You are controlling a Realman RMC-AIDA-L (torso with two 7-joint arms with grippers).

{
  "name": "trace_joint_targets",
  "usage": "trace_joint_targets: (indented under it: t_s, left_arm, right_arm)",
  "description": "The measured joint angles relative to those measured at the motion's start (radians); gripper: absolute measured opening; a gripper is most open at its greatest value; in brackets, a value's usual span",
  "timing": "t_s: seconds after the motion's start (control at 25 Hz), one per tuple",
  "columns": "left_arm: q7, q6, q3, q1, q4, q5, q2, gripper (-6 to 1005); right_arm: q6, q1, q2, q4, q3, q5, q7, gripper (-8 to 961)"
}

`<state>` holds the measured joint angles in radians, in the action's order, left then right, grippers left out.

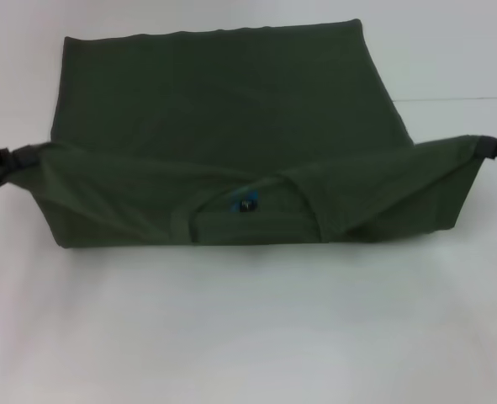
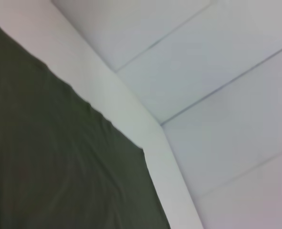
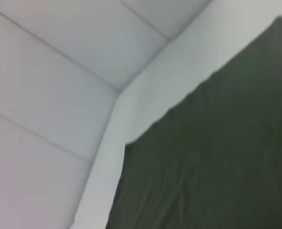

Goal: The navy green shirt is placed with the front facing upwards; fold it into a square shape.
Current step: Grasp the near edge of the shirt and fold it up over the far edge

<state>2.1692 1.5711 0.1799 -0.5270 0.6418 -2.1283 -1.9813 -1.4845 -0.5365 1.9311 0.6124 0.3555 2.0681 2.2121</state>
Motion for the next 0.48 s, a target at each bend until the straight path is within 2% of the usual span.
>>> trace_joint_targets:
  t_s: [0.12,0.48]
  left_arm:
    - [-0.019,-0.047,0.000,-0.010,-0.030,0.030,-0.004,88]
    - [-0.101,-0.187,0.003,-0.021,-0.054,0.132,-0.052,91]
  right_arm:
    - [0.032,0.000,0.010,-0.004,-0.001,-0.033,-0.020,7]
    - [0.129,-0.001,0.039,-0.007,-0.001,-0.124,-0.089,7]
